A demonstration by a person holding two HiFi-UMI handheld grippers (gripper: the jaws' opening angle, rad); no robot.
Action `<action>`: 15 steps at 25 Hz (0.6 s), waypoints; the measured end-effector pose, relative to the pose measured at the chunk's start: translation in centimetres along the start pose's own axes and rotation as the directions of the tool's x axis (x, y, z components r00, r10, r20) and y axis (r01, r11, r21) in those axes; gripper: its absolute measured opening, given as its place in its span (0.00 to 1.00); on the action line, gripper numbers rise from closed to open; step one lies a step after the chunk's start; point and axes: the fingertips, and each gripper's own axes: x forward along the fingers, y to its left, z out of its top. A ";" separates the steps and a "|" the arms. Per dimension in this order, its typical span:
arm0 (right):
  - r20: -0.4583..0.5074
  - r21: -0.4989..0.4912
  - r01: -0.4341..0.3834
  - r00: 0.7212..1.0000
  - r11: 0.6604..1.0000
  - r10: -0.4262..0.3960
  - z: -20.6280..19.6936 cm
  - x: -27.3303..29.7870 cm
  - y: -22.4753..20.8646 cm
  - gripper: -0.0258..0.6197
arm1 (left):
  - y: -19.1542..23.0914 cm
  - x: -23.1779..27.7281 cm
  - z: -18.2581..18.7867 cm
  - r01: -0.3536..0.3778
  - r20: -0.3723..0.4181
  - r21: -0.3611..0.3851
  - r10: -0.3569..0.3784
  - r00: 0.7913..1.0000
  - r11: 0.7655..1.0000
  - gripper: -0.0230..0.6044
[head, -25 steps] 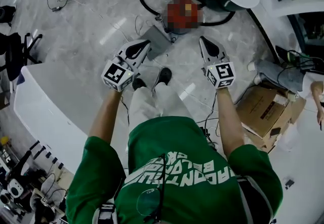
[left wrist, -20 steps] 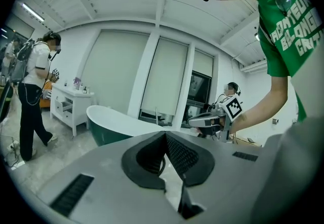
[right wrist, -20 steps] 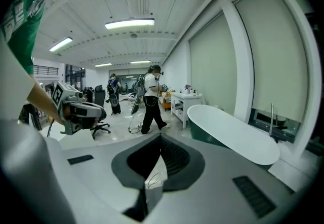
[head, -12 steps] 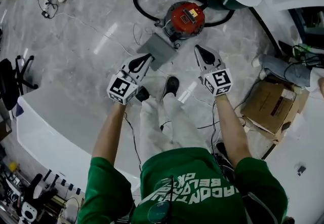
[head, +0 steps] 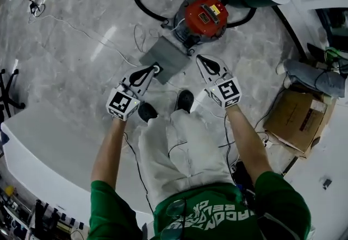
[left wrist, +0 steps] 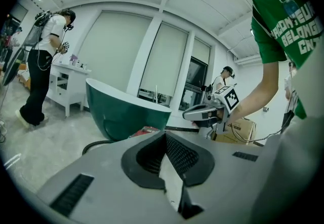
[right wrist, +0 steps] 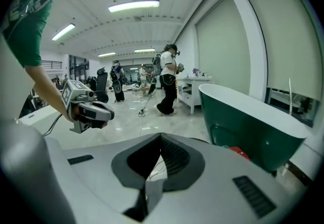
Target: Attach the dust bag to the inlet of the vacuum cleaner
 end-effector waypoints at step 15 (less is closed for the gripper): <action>0.020 -0.097 -0.156 0.987 0.983 0.159 -26.6 17.6 2.9 0.05 | 9.6 6.9 -30.2 0.064 -0.042 0.104 -0.060 0.997 0.993 0.04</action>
